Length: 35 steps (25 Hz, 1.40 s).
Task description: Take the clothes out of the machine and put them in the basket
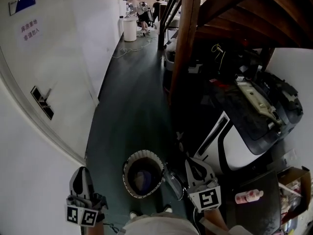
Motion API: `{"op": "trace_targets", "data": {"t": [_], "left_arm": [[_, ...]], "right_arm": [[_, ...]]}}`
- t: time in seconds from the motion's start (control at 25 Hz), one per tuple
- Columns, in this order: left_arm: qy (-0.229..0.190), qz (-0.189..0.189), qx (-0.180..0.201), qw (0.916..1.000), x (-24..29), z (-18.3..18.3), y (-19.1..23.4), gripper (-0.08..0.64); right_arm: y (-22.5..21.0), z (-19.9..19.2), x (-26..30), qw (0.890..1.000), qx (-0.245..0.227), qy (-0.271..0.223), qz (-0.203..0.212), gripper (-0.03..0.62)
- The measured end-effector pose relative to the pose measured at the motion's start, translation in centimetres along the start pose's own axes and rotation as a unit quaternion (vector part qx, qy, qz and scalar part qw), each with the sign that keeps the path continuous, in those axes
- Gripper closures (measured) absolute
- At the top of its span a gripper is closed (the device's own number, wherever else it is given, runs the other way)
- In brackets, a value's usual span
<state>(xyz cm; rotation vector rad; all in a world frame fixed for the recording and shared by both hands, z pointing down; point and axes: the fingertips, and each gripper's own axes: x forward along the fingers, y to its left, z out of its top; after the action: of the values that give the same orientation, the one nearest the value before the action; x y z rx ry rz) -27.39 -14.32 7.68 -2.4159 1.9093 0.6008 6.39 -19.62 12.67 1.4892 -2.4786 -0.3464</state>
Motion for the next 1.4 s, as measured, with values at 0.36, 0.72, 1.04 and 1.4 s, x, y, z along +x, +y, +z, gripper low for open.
{"op": "trace_targets", "data": {"t": [0.36,0.72,1.04,1.4], "left_arm": [[-0.009,0.014,-0.003,0.9999,-0.8,0.0,0.8,0.545],[-0.012,0.006,-0.013,0.9998,-0.3,0.1,1.1,0.545],[-0.01,0.001,-0.018,0.9998,0.0,-0.1,1.7,0.545],[-0.005,-0.008,-0.022,0.9997,0.0,0.1,2.3,0.545]], "right_arm": [[2.7,0.8,1.0,0.999,-0.009,0.003,0.044,0.581],[4.3,2.4,2.8,0.998,-0.016,-0.006,0.068,0.581],[5.2,2.9,3.8,0.997,-0.016,-0.007,0.074,0.581],[6.4,2.9,4.2,0.997,-0.003,0.003,0.077,0.581]]}}
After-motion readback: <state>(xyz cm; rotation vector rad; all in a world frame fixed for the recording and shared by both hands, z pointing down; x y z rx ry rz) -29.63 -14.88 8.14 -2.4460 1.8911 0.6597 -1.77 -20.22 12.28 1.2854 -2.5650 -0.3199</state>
